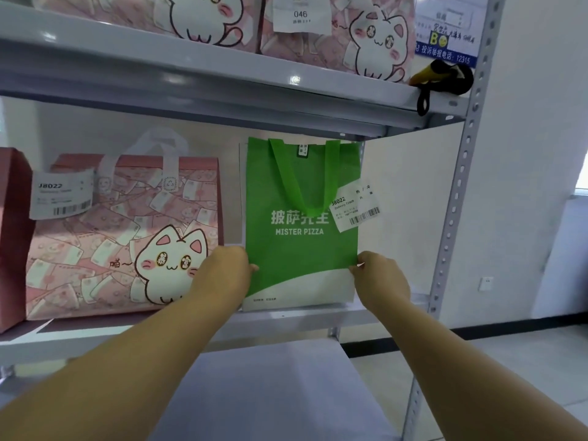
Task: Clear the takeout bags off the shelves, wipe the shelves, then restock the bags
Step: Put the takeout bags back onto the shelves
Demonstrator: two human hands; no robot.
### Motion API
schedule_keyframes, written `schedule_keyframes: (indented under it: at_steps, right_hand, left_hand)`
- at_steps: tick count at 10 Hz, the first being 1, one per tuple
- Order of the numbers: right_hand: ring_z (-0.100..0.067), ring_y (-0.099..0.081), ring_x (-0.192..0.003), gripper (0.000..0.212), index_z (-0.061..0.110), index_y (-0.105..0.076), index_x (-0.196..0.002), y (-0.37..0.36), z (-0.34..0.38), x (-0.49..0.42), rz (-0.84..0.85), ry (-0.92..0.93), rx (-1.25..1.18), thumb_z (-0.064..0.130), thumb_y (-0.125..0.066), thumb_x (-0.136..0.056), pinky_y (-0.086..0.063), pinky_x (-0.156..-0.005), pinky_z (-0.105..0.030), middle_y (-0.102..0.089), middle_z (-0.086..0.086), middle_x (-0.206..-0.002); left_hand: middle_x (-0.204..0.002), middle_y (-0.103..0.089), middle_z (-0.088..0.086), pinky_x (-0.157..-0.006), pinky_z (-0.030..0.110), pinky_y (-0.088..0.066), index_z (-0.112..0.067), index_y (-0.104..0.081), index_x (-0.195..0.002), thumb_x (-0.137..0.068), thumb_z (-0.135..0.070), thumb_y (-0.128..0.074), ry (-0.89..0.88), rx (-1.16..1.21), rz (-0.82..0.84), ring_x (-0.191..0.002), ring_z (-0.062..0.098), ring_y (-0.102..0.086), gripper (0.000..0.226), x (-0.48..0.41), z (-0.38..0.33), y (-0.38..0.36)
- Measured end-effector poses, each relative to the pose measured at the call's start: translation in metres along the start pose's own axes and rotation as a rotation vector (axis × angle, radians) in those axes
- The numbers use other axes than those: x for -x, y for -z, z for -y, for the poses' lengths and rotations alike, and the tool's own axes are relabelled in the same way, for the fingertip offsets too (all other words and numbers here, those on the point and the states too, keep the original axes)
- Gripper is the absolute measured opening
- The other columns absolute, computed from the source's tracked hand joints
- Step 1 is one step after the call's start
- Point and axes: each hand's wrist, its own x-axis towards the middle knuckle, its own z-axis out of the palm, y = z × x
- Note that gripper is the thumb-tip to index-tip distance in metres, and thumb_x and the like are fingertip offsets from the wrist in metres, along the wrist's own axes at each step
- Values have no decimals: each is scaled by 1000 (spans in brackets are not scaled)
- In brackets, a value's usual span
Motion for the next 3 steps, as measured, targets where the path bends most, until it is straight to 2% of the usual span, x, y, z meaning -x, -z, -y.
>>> schedule_keyframes:
  at_steps: [2, 3]
  right_hand:
    - [-22, -58, -74, 18, 15, -61, -94, 17, 2, 4, 23, 31, 90, 26, -47, -92, -49, -62, -29, -62, -3, -84]
    - [-20, -59, -71, 19, 14, -61, -94, 36, -1, 12, -3, 82, 159, 27, -47, -92, -50, -62, -29, -62, -2, -81]
  left_hand:
    - [-68, -49, 6, -61, 31, -40, -7, -51, -76, -90, -36, -57, 22, -21, -31, -68, 26, -49, 33, 5, -4, 11]
    - [-67, -43, 3, -62, 31, -42, -8, -58, -84, -90, -38, -54, 0, -80, -62, -71, 27, -51, 31, 12, -2, 27]
